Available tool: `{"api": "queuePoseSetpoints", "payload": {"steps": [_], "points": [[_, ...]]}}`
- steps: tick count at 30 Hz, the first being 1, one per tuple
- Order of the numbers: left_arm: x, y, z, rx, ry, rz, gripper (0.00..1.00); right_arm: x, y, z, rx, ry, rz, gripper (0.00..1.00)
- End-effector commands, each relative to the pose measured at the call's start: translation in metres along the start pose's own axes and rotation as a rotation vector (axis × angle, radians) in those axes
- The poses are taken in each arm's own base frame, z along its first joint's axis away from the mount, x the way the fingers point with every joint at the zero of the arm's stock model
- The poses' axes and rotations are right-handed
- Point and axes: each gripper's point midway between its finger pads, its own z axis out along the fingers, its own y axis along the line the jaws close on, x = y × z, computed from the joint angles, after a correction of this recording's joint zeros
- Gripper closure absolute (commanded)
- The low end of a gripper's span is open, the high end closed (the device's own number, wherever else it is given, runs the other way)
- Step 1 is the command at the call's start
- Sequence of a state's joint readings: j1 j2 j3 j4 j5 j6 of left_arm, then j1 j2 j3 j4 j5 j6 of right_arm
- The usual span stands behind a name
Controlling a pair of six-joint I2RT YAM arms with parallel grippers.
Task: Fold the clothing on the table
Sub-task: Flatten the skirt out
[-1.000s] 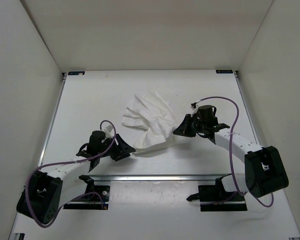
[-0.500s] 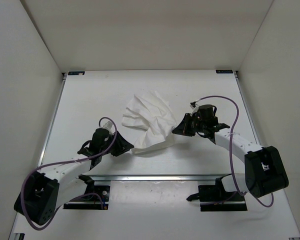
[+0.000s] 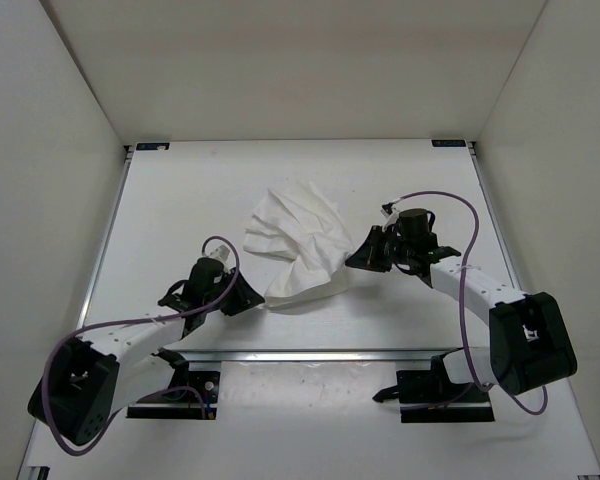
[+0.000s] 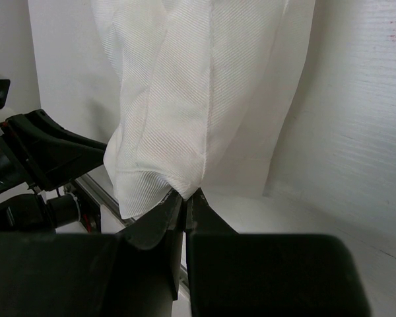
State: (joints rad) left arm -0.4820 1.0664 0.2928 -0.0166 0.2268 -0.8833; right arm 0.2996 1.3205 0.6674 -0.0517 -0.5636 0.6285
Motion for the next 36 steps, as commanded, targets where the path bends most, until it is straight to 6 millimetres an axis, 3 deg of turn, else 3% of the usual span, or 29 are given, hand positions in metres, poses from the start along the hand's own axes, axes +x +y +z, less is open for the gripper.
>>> {"api": "queuePoseSetpoints", "payload": {"steps": [1,5,10,18,20,24,25,26,28,30,31,33,36], "points": [[-0.012,-0.009,-0.005,0.012,-0.05,0.039,0.62,-0.009,0.011,0.0,-0.044,-0.027,-0.046,1.0],[-0.009,-0.007,-0.002,-0.004,-0.027,0.07,0.62,-0.004,0.01,0.002,-0.048,-0.005,-0.028,1.0],[-0.009,-0.009,0.006,-0.026,-0.017,0.09,0.48,-0.007,0.014,0.001,-0.057,-0.013,-0.034,1.0],[-0.016,-0.008,0.021,-0.075,-0.021,0.126,0.47,-0.007,0.016,0.0,-0.06,-0.013,-0.041,1.0],[-0.026,-0.014,0.025,-0.071,-0.053,0.129,0.49,-0.007,0.016,0.0,-0.06,-0.015,-0.04,1.0],[-0.037,-0.023,0.034,-0.056,-0.068,0.136,0.61,-0.009,0.016,-0.002,-0.065,-0.02,-0.038,1.0],[-0.041,-0.03,0.036,-0.045,-0.069,0.145,0.74,-0.007,0.015,-0.001,-0.062,-0.011,-0.042,1.0],[-0.042,-0.03,0.038,-0.052,-0.067,0.163,0.99,-0.008,0.016,-0.004,-0.068,-0.013,-0.038,1.0],[-0.047,-0.039,0.038,-0.033,-0.068,0.171,1.0,-0.013,0.02,-0.008,-0.075,-0.02,-0.054,1.0],[-0.065,-0.054,0.031,-0.007,-0.101,0.193,1.0,-0.02,0.027,-0.015,-0.098,-0.028,-0.082,1.0],[-0.081,-0.065,0.021,0.01,-0.132,0.209,1.0,-0.025,0.041,-0.025,-0.147,-0.029,-0.108,1.0],[-0.112,-0.085,0.002,0.025,-0.19,0.24,1.0,-0.05,0.062,-0.047,-0.181,-0.078,-0.176,1.0],[-0.184,-0.139,-0.067,0.046,-0.369,0.324,1.0,-0.086,0.108,-0.091,-0.216,-0.199,-0.306,1.0]]}}
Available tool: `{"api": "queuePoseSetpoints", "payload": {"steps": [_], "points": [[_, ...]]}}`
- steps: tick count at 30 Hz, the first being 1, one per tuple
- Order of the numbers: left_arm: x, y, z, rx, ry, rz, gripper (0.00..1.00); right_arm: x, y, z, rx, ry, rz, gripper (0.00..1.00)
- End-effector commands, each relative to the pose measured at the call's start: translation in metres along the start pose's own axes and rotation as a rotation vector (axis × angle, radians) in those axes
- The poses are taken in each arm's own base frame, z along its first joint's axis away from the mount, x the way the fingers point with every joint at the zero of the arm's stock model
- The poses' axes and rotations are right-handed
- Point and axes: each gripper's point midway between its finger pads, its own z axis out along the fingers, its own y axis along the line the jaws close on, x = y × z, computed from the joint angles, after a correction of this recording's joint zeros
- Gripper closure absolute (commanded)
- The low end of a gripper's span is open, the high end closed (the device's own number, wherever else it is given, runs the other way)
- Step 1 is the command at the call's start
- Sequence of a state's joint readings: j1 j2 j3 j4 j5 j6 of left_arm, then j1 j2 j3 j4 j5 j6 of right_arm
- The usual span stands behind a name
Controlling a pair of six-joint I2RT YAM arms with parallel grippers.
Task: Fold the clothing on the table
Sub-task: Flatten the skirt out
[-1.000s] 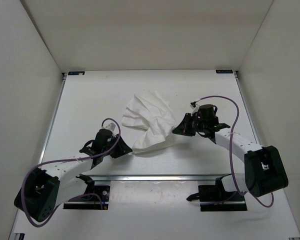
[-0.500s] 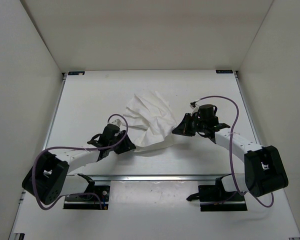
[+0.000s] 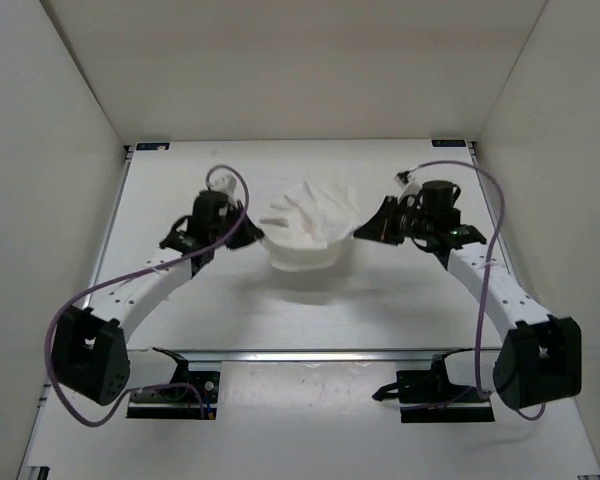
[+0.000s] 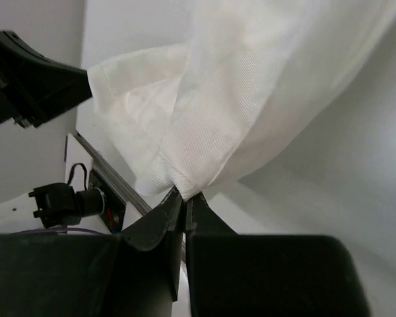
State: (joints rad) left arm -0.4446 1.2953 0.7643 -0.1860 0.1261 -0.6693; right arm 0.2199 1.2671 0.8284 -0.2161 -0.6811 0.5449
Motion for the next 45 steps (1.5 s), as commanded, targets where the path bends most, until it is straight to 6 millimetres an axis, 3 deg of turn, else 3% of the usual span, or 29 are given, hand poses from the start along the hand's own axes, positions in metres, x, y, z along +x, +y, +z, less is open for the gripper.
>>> {"api": "queuePoseSetpoints", "payload": {"steps": [1,3,6,10,13,16,17,19,20,21,22,23,24,25,26,28,29,30,31,33,34,36,37,38,40,41,43,44,45], "points": [[-0.118,-0.056,-0.084,0.071,-0.301,0.144,1.0,-0.063,0.088,-0.064,-0.14,-0.214,-0.273,1.0],[-0.157,-0.084,-0.137,0.08,-0.411,0.191,1.0,-0.085,0.121,-0.098,-0.17,-0.314,-0.323,1.0],[-0.182,-0.113,-0.204,0.121,-0.532,0.232,1.0,-0.091,0.159,-0.139,-0.249,-0.379,-0.364,1.0],[-0.192,-0.123,-0.255,0.148,-0.602,0.243,1.0,-0.083,0.193,-0.171,-0.332,-0.405,-0.384,1.0],[-0.197,-0.116,-0.253,0.119,-0.598,0.254,1.0,-0.084,0.186,-0.164,-0.35,-0.36,-0.355,1.0],[-0.195,-0.102,-0.211,0.086,-0.505,0.26,1.0,-0.09,0.165,-0.135,-0.358,-0.25,-0.298,1.0],[-0.195,-0.098,-0.199,0.082,-0.477,0.27,1.0,-0.096,0.152,-0.119,-0.346,-0.212,-0.264,1.0],[-0.201,-0.084,-0.159,0.045,-0.416,0.263,1.0,-0.117,0.142,-0.106,-0.329,-0.202,-0.267,1.0],[-0.206,-0.078,-0.152,0.028,-0.411,0.273,1.0,-0.129,0.126,-0.09,-0.297,-0.181,-0.254,1.0],[-0.216,-0.072,-0.136,0.004,-0.39,0.267,1.0,-0.144,0.121,-0.078,-0.27,-0.159,-0.24,1.0],[-0.229,-0.074,-0.124,-0.005,-0.377,0.274,1.0,-0.157,0.133,-0.082,-0.255,-0.164,-0.302,1.0],[-0.237,-0.073,-0.121,-0.018,-0.377,0.284,1.0,-0.165,0.111,-0.064,-0.176,-0.126,-0.268,1.0],[-0.256,-0.078,-0.124,-0.032,-0.385,0.296,1.0,-0.189,0.123,-0.062,-0.151,-0.16,-0.345,1.0],[-0.276,-0.086,-0.133,-0.037,-0.41,0.308,1.0,-0.201,0.151,-0.077,-0.152,-0.191,-0.397,1.0],[-0.287,-0.091,-0.141,-0.042,-0.432,0.316,1.0,-0.218,0.161,-0.082,-0.113,-0.247,-0.447,1.0],[-0.321,-0.097,-0.184,-0.052,-0.539,0.31,1.0,-0.235,0.176,-0.108,-0.07,-0.356,-0.498,1.0],[-0.326,-0.101,-0.2,-0.045,-0.582,0.313,1.0,-0.242,0.168,-0.113,-0.059,-0.381,-0.483,1.0],[-0.326,-0.096,-0.204,-0.058,-0.592,0.307,1.0,-0.237,0.177,-0.122,-0.102,-0.384,-0.475,1.0],[-0.321,-0.098,-0.21,-0.056,-0.606,0.318,1.0,-0.237,0.161,-0.124,-0.099,-0.383,-0.458,1.0],[-0.301,-0.095,-0.201,-0.062,-0.588,0.335,1.0,-0.225,0.127,-0.107,-0.104,-0.337,-0.391,1.0],[-0.281,-0.089,-0.181,-0.052,-0.536,0.335,1.0,-0.218,0.121,-0.104,-0.124,-0.318,-0.377,1.0],[-0.236,-0.065,-0.139,-0.036,-0.431,0.298,1.0,-0.19,0.093,-0.076,-0.159,-0.26,-0.297,0.99],[-0.22,-0.063,-0.128,-0.019,-0.396,0.289,1.0,-0.181,0.09,-0.072,-0.173,-0.25,-0.288,1.0],[-0.178,-0.039,-0.097,-0.054,-0.319,0.268,1.0,-0.159,0.062,-0.051,-0.163,-0.224,-0.235,1.0],[-0.147,-0.021,-0.078,-0.072,-0.266,0.249,1.0,-0.133,0.044,-0.038,-0.143,-0.182,-0.171,1.0],[-0.114,-0.005,-0.062,-0.083,-0.209,0.238,1.0,-0.107,0.02,-0.022,-0.119,-0.14,-0.125,0.99],[-0.055,0.027,-0.039,-0.102,-0.067,0.202,0.87,-0.052,-0.019,-0.005,-0.054,-0.06,-0.01,0.96],[-0.029,0.036,-0.034,-0.089,0.008,0.187,0.59,-0.023,-0.031,0.0,-0.023,-0.017,0.026,0.89],[-0.02,0.039,-0.034,-0.084,0.029,0.179,0.49,-0.015,-0.037,0.0,-0.003,-0.01,0.03,0.83]]}}
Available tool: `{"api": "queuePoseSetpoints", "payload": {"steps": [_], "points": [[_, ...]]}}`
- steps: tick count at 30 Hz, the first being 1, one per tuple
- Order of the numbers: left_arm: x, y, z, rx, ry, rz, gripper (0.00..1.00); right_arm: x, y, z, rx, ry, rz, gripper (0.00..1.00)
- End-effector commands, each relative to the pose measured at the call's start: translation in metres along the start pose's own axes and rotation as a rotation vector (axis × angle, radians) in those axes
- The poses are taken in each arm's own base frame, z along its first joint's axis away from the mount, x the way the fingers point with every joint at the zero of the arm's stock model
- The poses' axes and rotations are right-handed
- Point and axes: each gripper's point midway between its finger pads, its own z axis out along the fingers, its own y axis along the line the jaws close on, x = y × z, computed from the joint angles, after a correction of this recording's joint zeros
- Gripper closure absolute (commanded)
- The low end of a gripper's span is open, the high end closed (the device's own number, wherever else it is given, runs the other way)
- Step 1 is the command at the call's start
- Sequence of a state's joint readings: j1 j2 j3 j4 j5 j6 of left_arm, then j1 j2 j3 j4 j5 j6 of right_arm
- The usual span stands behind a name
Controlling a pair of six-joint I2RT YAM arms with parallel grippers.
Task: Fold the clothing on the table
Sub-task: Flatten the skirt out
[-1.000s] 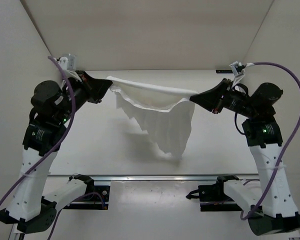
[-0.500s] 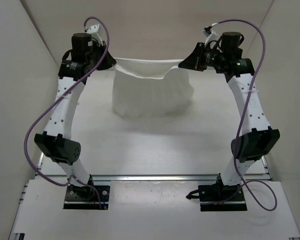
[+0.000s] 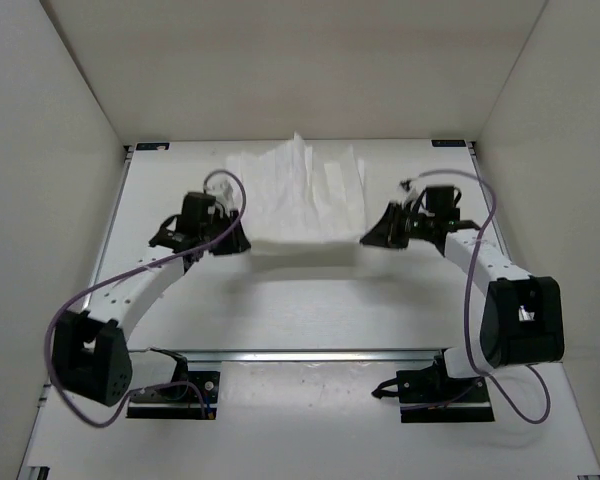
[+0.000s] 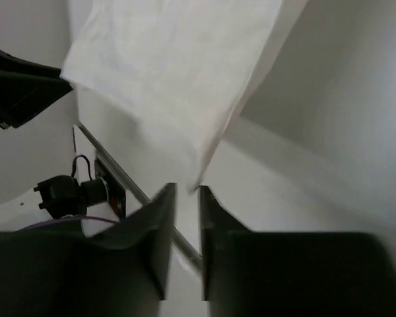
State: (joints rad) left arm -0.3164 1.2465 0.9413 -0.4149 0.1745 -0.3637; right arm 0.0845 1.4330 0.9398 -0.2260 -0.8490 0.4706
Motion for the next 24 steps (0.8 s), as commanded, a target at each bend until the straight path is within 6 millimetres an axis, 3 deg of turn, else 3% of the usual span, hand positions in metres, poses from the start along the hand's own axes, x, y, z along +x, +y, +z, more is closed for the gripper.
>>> {"api": "queuePoseSetpoints", "payload": {"steps": [1,4,5,8,12,17,24], "points": [[0.057,0.022,0.005,-0.038,0.107,-0.057,0.43,0.039,-0.021,0.0,0.089,-0.014,-0.007,0.71],[0.064,0.024,-0.011,-0.024,0.058,-0.094,0.35,0.053,-0.025,-0.006,0.132,-0.019,-0.029,0.62],[0.062,0.027,-0.017,-0.023,0.024,-0.111,0.35,0.05,-0.028,-0.012,0.146,-0.046,-0.039,0.56],[0.064,0.035,-0.02,-0.04,-0.005,-0.124,0.34,0.05,-0.047,-0.02,0.195,-0.074,-0.016,0.51],[0.082,0.046,-0.006,-0.078,0.059,-0.133,0.34,0.059,-0.071,-0.014,0.236,-0.059,0.041,0.53],[0.102,0.048,0.012,-0.081,0.079,-0.168,0.33,0.057,-0.078,0.001,0.298,-0.063,-0.01,0.59],[0.098,0.045,0.028,-0.068,0.057,-0.201,0.34,0.067,-0.101,0.014,0.348,-0.023,0.012,0.6]]}}
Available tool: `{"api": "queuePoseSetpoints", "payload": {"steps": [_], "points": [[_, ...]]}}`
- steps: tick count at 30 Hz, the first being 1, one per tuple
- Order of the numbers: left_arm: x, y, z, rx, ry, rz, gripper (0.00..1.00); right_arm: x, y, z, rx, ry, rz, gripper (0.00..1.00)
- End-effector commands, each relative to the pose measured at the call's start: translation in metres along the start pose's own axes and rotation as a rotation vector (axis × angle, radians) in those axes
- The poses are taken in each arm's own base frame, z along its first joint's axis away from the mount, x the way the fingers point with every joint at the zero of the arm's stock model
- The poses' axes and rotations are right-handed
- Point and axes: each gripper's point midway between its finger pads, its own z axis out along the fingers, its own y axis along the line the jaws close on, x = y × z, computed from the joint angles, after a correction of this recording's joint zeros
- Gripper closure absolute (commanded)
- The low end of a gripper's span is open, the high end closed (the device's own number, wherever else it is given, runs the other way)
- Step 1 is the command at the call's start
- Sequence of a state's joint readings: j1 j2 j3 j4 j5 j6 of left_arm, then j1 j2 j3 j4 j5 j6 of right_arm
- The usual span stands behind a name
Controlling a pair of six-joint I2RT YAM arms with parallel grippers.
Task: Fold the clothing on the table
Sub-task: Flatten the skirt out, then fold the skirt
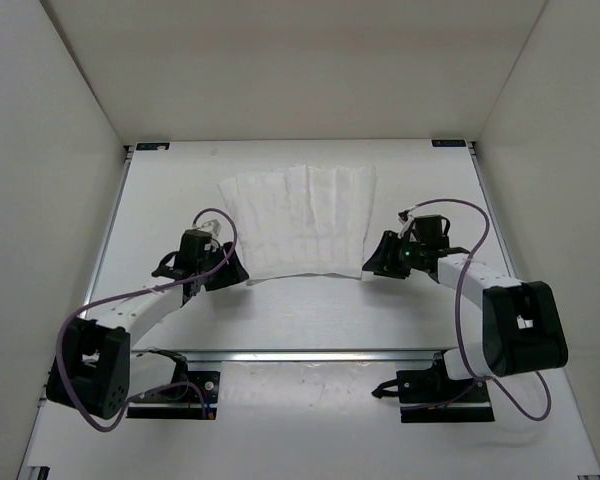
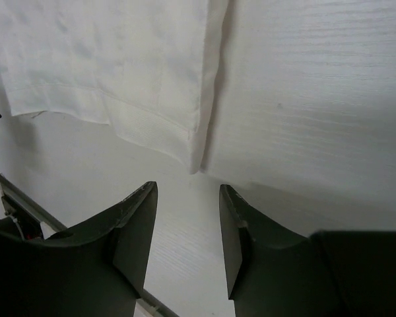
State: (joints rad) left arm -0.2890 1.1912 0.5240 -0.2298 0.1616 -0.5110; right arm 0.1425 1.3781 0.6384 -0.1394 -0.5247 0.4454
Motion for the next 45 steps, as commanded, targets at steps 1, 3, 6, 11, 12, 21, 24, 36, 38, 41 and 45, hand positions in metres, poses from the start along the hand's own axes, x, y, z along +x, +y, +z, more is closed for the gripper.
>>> {"api": "queuePoseSetpoints", "payload": {"steps": [1,3,6,11,12,21,24,36,38,41,45], "points": [[-0.023,-0.016,0.007,0.046,-0.076,-0.011,0.33,-0.008,-0.005,0.011,0.017,-0.033,-0.03,0.61],[-0.021,-0.019,0.014,0.051,-0.063,-0.003,0.34,-0.005,-0.011,0.017,0.026,-0.022,-0.024,0.6],[-0.017,-0.022,0.024,0.049,-0.037,-0.002,0.34,-0.007,-0.016,0.023,0.048,-0.028,-0.025,0.62],[-0.012,-0.023,0.039,0.044,0.01,0.004,0.35,0.0,-0.019,0.034,0.04,0.021,-0.013,0.64],[-0.008,-0.024,0.046,0.041,0.029,0.006,0.37,-0.001,-0.016,0.039,0.035,0.029,-0.027,0.64],[-0.002,-0.024,0.055,0.048,0.05,0.007,1.0,0.012,-0.009,0.053,0.034,0.105,-0.027,1.0],[-0.001,-0.023,0.046,0.041,0.061,0.04,1.0,0.011,0.0,0.038,0.038,0.103,-0.044,1.0],[-0.025,-0.05,-0.078,0.102,-0.081,0.098,1.0,0.023,0.06,-0.076,-0.05,0.006,-0.156,1.0],[-0.033,-0.059,-0.101,0.136,-0.126,0.09,1.0,0.019,0.067,-0.098,-0.075,-0.047,-0.154,1.0],[-0.051,-0.08,-0.138,0.206,-0.202,0.095,1.0,0.002,0.107,-0.142,-0.197,-0.166,-0.203,0.99],[-0.075,-0.099,-0.165,0.244,-0.265,0.114,1.0,-0.017,0.137,-0.163,-0.237,-0.231,-0.261,1.0]]}}
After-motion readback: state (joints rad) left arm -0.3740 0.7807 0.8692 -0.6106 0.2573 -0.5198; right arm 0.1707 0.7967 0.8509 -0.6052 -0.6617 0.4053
